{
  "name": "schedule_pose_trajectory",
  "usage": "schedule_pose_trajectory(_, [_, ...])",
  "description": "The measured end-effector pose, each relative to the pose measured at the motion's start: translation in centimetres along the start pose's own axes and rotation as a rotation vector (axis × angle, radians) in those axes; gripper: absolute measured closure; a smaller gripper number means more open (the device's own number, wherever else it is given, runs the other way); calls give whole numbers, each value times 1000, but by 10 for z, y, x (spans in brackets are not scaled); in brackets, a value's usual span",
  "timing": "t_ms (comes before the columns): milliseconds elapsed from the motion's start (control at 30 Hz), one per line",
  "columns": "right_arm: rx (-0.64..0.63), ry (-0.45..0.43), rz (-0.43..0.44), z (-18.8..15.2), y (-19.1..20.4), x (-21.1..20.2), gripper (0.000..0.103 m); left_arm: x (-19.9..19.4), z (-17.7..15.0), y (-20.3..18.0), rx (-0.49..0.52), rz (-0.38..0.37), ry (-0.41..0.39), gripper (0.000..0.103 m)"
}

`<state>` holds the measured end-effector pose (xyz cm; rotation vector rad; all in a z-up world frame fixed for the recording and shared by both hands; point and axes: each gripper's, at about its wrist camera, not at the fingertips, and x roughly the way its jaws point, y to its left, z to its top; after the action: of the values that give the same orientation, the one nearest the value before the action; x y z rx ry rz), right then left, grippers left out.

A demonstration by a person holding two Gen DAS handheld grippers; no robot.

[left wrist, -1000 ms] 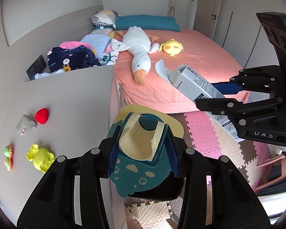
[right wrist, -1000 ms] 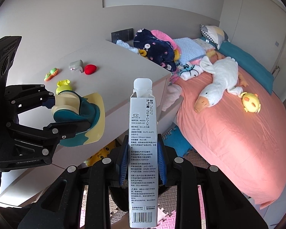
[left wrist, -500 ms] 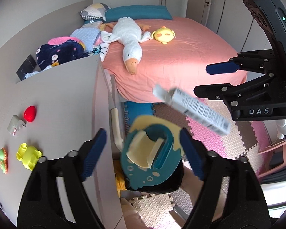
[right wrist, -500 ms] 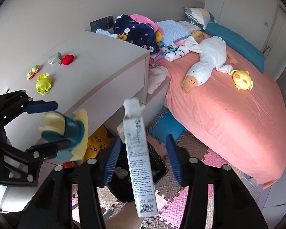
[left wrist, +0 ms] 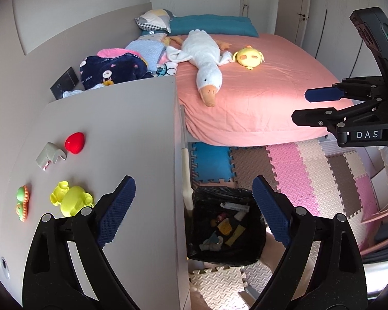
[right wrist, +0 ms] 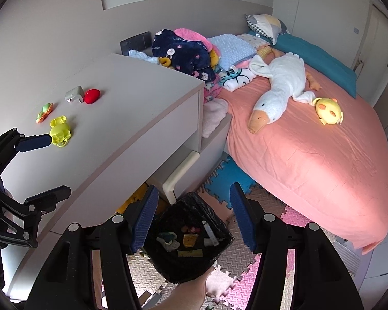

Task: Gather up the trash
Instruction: 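Move both open tools back over the desk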

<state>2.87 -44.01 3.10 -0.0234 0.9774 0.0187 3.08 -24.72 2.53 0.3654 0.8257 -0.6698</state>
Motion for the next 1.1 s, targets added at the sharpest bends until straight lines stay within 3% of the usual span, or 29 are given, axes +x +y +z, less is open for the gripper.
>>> schedule_pose_trajectory(267, [-36,9,31,13,28,13,44,-5,-12,28,-45,23,-6,14])
schedule_pose_trajectory(1100, [-206,69,175,60,168,75,44,-31,-80,162,-258,159,21,14])
